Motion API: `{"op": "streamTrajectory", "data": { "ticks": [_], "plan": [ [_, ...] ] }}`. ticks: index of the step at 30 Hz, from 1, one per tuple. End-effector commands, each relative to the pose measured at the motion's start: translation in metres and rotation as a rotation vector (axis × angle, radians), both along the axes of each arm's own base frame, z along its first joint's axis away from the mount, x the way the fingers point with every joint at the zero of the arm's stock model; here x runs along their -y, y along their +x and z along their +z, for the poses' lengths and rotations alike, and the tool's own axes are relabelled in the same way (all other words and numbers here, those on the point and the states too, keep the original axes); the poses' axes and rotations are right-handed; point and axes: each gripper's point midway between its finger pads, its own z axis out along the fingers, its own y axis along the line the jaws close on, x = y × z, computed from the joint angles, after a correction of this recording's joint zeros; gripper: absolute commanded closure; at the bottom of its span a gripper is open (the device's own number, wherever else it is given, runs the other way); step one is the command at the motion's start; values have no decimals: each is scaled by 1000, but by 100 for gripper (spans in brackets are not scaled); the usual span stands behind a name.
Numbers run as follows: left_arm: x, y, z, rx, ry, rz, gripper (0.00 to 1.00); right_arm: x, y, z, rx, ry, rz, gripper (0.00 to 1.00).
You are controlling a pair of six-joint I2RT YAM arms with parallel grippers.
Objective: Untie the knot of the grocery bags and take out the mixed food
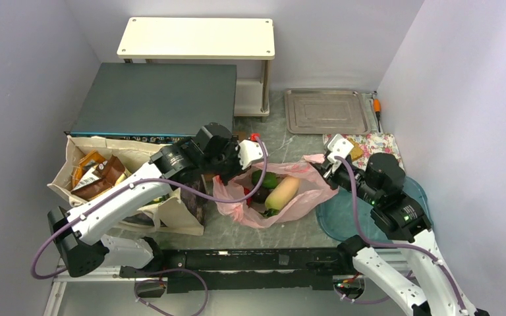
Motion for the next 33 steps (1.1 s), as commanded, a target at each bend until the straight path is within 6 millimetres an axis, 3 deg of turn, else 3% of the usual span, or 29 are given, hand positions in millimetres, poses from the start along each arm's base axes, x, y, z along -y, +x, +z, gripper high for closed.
{"op": "streamTrajectory", "data": {
  "ticks": [1, 3, 5, 7, 8, 10, 13, 15, 19, 22, 24, 26, 30, 33],
  "plan": [
    [18, -9, 30, -71, -148, -6, 100, 0, 5, 30, 49, -1, -2, 78],
    [21, -10, 31, -83, -159, -16, 100, -5, 1, 39, 35, -3, 32, 60],
    [23, -10, 29, -95, -162, -9, 100, -10, -6, 46, 23, -19, 87, 30],
    [24, -9, 27, -108, -163, 8, 100, -16, -17, 58, 18, -25, 156, 10],
    [24, -8, 28, -109, -167, 8, 100, -19, -23, 66, 24, -22, 192, 3],
    [26, -7, 28, -115, -174, 18, 100, -27, -36, 86, 42, -2, 271, 0],
    [27, -2, 28, -143, -189, 50, 100, -41, -49, 110, 42, 40, 386, 6],
    [26, 5, 28, -186, -211, 80, 100, -50, -55, 116, 41, 55, 459, 16],
    [26, 12, 29, -242, -241, 93, 100, -66, -55, 95, 55, 30, 555, 45],
    [26, 15, 30, -262, -251, 105, 100, -86, -59, 64, 54, -67, 626, 63],
    [24, 16, 31, -278, -262, 112, 100, -98, -64, 34, 53, -171, 671, 73],
    [21, 17, 31, -287, -270, 117, 100, -101, -56, -3, 43, -272, 664, 78],
    [16, 13, 32, -281, -268, 104, 100, -83, -16, -63, 65, -448, 491, 85],
    [11, 10, 30, -255, -257, 87, 100, -61, 3, -103, 74, -562, 369, 86]
  ]
}}
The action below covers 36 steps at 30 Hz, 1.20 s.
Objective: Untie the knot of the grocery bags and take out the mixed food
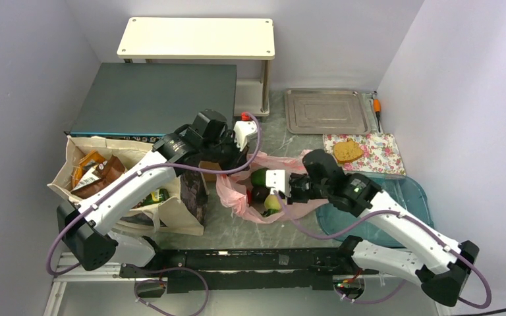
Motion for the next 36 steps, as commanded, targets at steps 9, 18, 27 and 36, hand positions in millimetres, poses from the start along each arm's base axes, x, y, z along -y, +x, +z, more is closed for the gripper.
{"op": "streamTrajectory", "data": {
  "ticks": [9, 18, 27, 36],
  "plan": [
    [-10, -5, 20, 119, -53, -34, 100, 64, -4, -98, 127, -251, -46, 0],
    [-5, -21, 18, 210, -57, -171, 100, 21, 25, -52, 187, -100, -64, 19],
    [-2, -38, 22, 311, -125, -300, 100, 9, 42, -86, 234, -168, 19, 36],
    [-5, -36, 20, 305, -113, -301, 100, 18, 58, -144, 226, -331, 102, 27]
  ]
}}
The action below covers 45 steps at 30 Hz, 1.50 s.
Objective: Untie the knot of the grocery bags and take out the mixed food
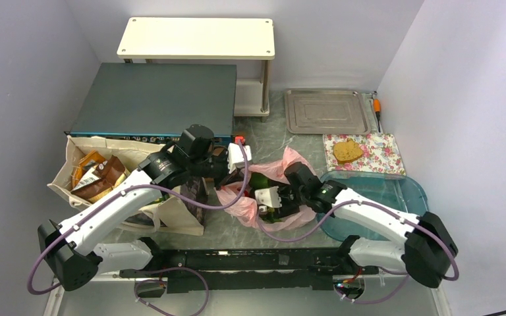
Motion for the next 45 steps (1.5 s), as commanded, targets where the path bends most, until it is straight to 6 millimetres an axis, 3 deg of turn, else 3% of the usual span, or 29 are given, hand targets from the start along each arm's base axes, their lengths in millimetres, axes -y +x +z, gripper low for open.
{"op": "streamTrajectory", "data": {
  "ticks": [1, 6, 15, 17, 18, 20, 24, 30, 37, 45],
  "plan": [
    [4, 1, 18, 51, -54, -35, 100, 3, 7, -19, 18, -62, 84, 23],
    [2, 5, 12, 13, -47, -20, 100, 9, -4, -47, -80, -155, 149, 12],
    [1, 9, -1, -12, -28, -16, 100, -1, 3, -83, -208, -264, 185, 9],
    [1, 12, -2, -14, -28, -5, 100, 1, 2, -87, -248, -294, 184, 17],
    [0, 14, -2, -16, -28, 2, 100, -2, 3, -85, -259, -287, 178, 27],
    [-3, 17, -2, -19, -25, 20, 100, -10, 8, -71, -248, -239, 163, 47],
    [-6, 21, -1, -15, -33, 43, 100, -28, 12, -21, -220, -70, 143, 74],
    [-8, 26, -2, 4, -50, 88, 100, -44, 8, 58, -124, 206, 151, 99],
    [-13, 42, -10, 13, -30, 183, 100, -52, 6, 105, -25, 411, 138, 100],
    [-15, 50, -13, 6, -7, 223, 100, -61, 10, 156, -68, 589, 60, 100]
  ]
}}
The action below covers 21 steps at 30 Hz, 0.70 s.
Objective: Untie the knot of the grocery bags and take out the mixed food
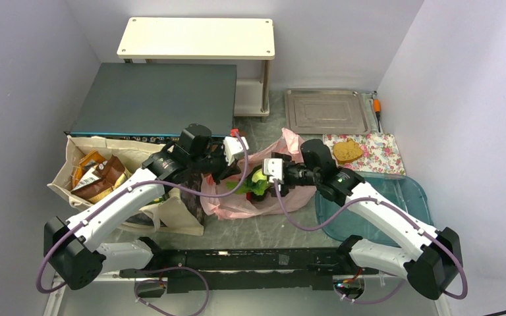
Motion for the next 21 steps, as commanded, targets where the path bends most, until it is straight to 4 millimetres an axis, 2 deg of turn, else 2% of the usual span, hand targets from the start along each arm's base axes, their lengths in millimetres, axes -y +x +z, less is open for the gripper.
{"op": "streamTrajectory", "data": {
  "ticks": [1, 4, 8, 11, 15, 19, 21],
  "plan": [
    [0, 13, 12, 37, -21, 53, 100, -15, 2, 57, -39, 189, -21, 100],
    [-2, 16, 13, 38, -22, 70, 100, -18, -3, 87, -70, 279, -25, 100],
    [-4, 22, 12, 12, -30, 111, 100, -23, -11, 147, -127, 434, -39, 100],
    [-4, 24, 10, -19, -35, 124, 100, -24, -14, 183, -184, 539, -67, 100],
    [-5, 28, 10, -30, -41, 144, 100, -17, -23, 229, -213, 669, -89, 100],
    [-5, 32, 9, -44, -41, 152, 100, -10, -30, 261, -242, 745, -104, 100],
    [-4, 33, 8, -47, -36, 155, 100, -5, -31, 285, -236, 799, -122, 100]
  ]
}}
